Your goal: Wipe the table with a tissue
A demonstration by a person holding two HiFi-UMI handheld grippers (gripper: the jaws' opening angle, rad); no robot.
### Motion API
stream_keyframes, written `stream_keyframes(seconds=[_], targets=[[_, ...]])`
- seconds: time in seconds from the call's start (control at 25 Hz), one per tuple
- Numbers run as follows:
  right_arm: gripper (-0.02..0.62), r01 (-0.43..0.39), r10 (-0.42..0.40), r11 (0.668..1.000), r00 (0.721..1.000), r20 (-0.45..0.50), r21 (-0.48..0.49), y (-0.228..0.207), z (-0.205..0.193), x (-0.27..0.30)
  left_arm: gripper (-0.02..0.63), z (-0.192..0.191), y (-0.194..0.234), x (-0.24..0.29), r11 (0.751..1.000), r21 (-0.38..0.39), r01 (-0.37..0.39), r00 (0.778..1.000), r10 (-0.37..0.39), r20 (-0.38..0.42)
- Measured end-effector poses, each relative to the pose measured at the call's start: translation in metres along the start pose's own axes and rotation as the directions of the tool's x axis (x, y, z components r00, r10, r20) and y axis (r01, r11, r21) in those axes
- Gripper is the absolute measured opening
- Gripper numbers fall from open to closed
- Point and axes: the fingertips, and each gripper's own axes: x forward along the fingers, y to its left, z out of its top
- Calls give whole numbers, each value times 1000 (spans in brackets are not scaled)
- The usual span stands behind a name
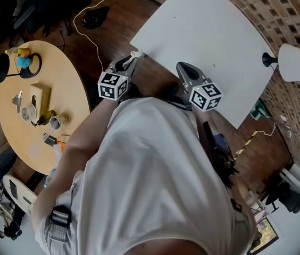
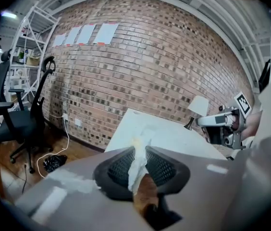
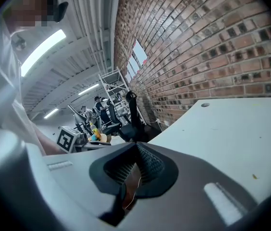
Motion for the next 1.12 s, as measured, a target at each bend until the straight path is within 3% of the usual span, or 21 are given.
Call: stream_keyframes(seconds=[0.44, 0.8, 1.12], targets=[[8, 98, -100, 995, 993, 56, 30, -95, 17, -83, 74, 31, -95, 87, 990, 90, 106, 993, -101, -52], [8, 194, -205, 976, 972, 117, 97, -156, 9, -158, 75, 31, -176, 144, 963, 169, 210, 975, -192, -115], [8, 277, -305, 944, 940, 153, 177, -191, -4, -202, 75, 27, -206, 164, 941, 228, 251, 960, -211, -183]])
